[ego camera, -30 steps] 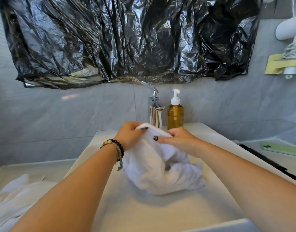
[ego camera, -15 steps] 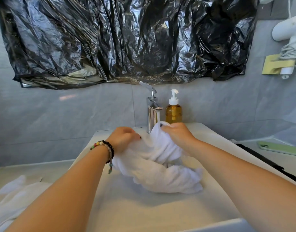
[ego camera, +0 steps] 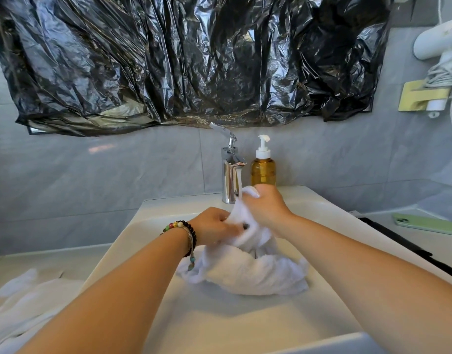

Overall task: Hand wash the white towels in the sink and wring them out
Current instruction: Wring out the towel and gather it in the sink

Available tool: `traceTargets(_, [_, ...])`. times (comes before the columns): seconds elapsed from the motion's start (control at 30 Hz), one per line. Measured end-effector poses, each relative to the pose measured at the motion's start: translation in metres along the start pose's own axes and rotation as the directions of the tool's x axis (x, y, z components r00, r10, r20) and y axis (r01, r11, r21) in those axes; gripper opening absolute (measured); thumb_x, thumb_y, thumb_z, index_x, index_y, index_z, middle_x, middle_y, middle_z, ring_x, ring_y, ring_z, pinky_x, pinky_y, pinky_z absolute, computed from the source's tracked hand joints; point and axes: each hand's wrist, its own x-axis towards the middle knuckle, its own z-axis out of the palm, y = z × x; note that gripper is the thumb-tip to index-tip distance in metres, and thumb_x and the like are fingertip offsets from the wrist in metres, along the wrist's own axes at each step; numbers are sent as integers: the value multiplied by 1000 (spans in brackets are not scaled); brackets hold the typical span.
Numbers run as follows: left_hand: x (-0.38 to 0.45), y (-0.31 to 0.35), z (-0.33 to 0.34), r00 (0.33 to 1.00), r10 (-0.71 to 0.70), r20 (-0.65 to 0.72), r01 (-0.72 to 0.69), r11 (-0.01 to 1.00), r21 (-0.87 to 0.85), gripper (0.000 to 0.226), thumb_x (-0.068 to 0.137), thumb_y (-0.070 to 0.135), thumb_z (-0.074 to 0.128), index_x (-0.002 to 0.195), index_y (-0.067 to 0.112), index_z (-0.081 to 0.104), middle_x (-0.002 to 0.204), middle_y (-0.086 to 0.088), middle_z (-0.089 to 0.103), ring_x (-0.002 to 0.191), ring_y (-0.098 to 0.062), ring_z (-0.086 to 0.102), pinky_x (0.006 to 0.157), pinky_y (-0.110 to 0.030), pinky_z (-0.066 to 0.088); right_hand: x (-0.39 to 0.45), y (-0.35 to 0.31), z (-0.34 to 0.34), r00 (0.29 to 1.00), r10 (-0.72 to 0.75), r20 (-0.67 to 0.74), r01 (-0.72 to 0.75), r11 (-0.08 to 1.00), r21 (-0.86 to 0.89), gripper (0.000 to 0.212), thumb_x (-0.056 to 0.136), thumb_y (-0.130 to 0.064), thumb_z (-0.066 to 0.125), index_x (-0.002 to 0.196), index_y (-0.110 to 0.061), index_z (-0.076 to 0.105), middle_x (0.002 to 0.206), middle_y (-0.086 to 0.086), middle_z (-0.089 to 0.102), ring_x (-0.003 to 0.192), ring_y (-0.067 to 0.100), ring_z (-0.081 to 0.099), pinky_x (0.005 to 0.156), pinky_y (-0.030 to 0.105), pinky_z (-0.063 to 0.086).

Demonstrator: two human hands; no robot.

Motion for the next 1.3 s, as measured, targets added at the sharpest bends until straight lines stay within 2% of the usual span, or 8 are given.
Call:
traceTargets(0.2, [5, 10, 15, 990, 78, -120, -104, 968, -230, 32, 85, 35, 63, 99, 7, 68, 88, -5, 64, 80, -20, 56, 76, -34, 46, 4, -8, -22, 965, -116, -236, 149, 981, 127, 27, 91, -29, 63, 71, -10, 61, 65, 2, 54, 62, 17, 49, 55, 25, 38])
traceTargets(0.33, [11, -2, 16, 947, -16, -322, -76, 959, -273, 22, 98, 15, 50, 85, 16, 67, 87, -5, 67, 83, -23, 59, 76, -36, 50, 4, 18, -23, 976, 122, 181, -179, 922, 344, 33, 79, -28, 74, 104, -6, 70, 104, 16, 71, 98, 32, 67, 90, 40, 51])
traceTargets(0.5, [15, -5, 8, 904, -256, -342, 71, 880, -470, 25, 97, 17, 43, 92, 7, 65, 80, -11, 59, 72, -24, 54, 66, -33, 43, -1, 30, -3, 741, 245, 625, -428, 890, 158, 68, 66, -49, 83, 117, -8, 67, 113, 25, 65, 102, 34, 55, 93, 44, 41])
traceTargets(0.67, [21, -1, -4, 847, -330, -417, 38, 820, -571, 16, 97, 19, 48, 96, 8, 60, 89, -15, 63, 80, -27, 58, 76, -42, 54, 6, 24, -19, 850, 214, 481, -380, 882, 278, 92, 52, -19, 94, 130, -3, 49, 123, 16, 61, 104, 28, 63, 78, 37, 57])
traceTargets(0.8, [14, 1, -17, 832, -280, -479, 7, 869, -494, 19, 89, 23, 59, 93, 6, 66, 105, -20, 71, 100, -35, 68, 92, -49, 54, 7, 18, -20, 955, 212, 209, -271, 908, 320, 46, 68, -2, 80, 110, -7, 63, 105, 18, 66, 87, 30, 64, 66, 33, 54])
traceTargets(0.93, [-2, 2, -22, 954, -280, -111, 205, 873, -443, 38, 73, 35, 71, 100, 9, 71, 95, -11, 76, 79, -29, 71, 72, -35, 58, 0, 14, -8, 974, 215, 70, -225, 881, 416, 40, 71, -2, 78, 106, -10, 60, 102, 14, 65, 94, 30, 65, 79, 42, 58])
traceTargets(1.03, [-5, -5, -21, 954, -293, 59, 298, 919, -259, 41, 78, 26, 78, 109, 1, 70, 103, -16, 75, 87, -29, 71, 88, -42, 57, -6, 12, -7, 965, 199, 170, -258, 836, 485, 29, 81, 6, 67, 102, -8, 53, 107, 16, 61, 100, 31, 65, 80, 39, 57])
traceTargets(1.3, [11, -17, -15, 962, -218, -162, 179, 958, -224, 46, 86, 51, 64, 110, 12, 63, 110, -18, 71, 105, -37, 67, 93, -57, 53, -46, -7, -13, 910, 298, 287, -157, 891, -426, 113, 65, -53, 83, 146, -13, 15, 116, -1, 45, 98, 17, 52, 65, 26, 48])
